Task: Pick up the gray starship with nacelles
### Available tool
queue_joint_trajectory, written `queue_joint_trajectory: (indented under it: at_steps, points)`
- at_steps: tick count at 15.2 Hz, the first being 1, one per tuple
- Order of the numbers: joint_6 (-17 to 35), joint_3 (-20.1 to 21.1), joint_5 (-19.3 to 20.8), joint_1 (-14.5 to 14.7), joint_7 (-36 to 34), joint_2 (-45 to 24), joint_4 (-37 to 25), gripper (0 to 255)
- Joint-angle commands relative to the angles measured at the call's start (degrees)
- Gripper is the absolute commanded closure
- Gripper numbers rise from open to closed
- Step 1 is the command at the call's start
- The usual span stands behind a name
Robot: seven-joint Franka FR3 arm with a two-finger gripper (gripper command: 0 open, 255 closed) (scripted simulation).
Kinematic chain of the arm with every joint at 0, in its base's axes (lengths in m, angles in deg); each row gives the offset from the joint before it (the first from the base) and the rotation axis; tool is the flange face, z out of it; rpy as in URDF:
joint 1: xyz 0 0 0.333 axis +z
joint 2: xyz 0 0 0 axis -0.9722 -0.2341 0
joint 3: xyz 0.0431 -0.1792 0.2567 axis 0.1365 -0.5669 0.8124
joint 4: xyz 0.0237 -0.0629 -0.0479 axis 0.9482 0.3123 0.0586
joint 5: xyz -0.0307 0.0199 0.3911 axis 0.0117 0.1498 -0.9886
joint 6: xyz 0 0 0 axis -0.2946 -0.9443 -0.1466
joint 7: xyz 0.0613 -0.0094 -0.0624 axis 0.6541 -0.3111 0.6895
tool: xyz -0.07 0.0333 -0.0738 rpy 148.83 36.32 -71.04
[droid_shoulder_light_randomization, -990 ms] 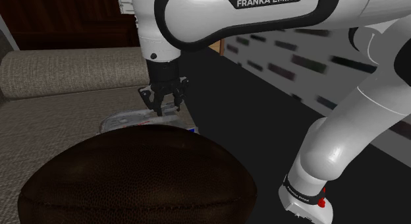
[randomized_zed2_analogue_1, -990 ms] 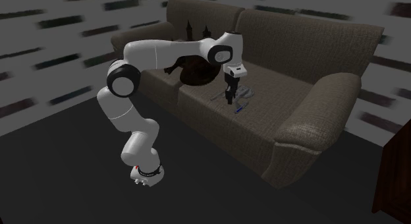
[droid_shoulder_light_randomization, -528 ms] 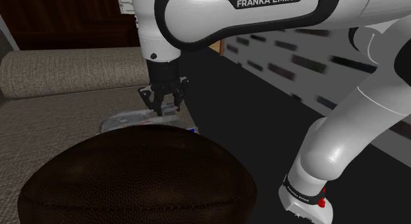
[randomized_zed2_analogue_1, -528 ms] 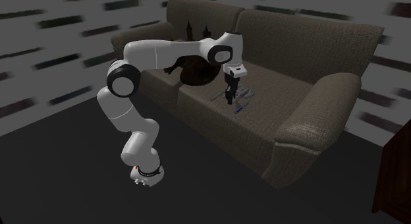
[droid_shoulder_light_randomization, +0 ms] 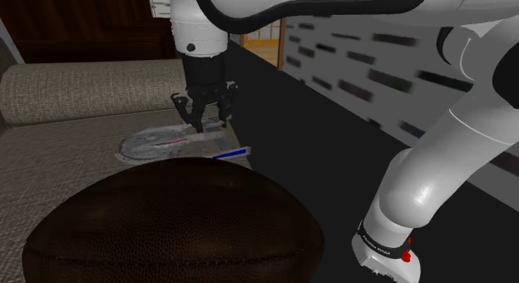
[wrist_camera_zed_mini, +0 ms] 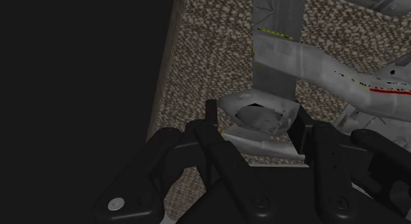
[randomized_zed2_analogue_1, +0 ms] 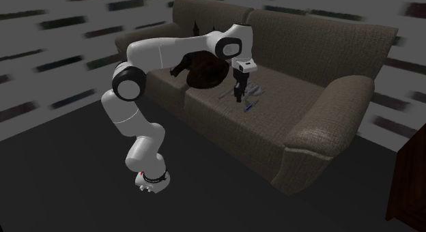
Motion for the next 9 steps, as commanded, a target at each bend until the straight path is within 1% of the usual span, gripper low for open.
queue_joint_trajectory:
  at_steps: [1,7,9]
  points:
    - [-1.59,0.04,0.24,-0.1,-0.07,-0.46,-2.0,255]
    - [-6.37,0.34,1.08,-0.35,-0.43,-2.15,-8.26,255]
    - [-6.5,0.35,1.1,-0.36,-0.44,-2.2,-8.42,255]
